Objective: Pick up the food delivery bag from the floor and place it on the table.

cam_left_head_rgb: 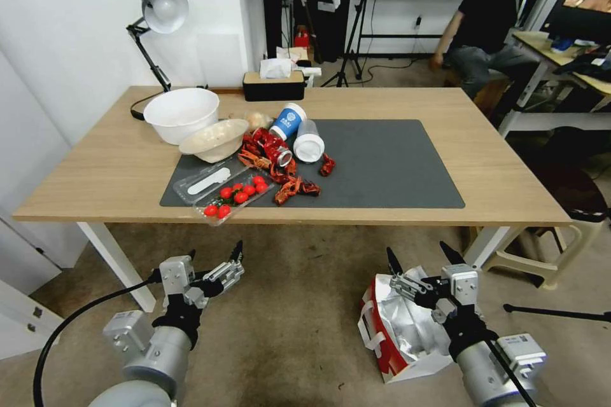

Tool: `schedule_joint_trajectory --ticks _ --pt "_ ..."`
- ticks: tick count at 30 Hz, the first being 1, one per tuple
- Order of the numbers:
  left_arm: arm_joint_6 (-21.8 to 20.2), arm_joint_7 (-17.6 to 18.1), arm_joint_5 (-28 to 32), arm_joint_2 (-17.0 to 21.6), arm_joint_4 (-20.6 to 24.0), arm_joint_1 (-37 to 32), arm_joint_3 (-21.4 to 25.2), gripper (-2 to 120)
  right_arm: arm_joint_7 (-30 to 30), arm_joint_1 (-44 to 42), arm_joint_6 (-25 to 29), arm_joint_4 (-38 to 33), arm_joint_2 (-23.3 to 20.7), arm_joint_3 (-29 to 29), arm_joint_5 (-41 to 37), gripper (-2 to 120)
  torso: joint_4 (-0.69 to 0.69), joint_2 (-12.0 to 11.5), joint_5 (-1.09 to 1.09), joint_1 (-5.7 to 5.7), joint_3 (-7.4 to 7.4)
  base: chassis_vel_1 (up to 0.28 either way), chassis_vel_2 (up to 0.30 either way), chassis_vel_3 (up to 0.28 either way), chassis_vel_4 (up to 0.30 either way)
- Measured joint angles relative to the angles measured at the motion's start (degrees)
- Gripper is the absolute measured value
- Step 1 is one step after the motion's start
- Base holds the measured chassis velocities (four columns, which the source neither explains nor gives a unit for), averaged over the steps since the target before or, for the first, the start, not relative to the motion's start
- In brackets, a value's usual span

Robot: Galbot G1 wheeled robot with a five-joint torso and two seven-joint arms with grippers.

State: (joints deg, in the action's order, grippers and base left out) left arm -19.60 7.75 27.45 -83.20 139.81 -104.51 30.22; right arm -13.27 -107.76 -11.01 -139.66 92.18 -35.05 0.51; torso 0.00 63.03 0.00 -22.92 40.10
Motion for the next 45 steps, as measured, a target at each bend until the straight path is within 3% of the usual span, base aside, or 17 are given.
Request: schedule_joint_trajectory --ticks 6,45 --pt "0.26 1.10 0.00 0.13 0.09 -0.05 -0.05 100 0.03 0.09 0.22 -0.01 -0.02 0.05 0.07 100 0.00 -0.45 0.00 0.18 -0.25 0.000 0.000 0.000 0.000" --pt "0.70 1.22 -0.97 0.04 -0.07 -0.61 0.10 100 0.52 -0.10 0.22 0.08 -0.04 0.32 0.09 100 0.00 -11.63 0.00 5.08 -6.56 0.000 0.000 0.000 0.000"
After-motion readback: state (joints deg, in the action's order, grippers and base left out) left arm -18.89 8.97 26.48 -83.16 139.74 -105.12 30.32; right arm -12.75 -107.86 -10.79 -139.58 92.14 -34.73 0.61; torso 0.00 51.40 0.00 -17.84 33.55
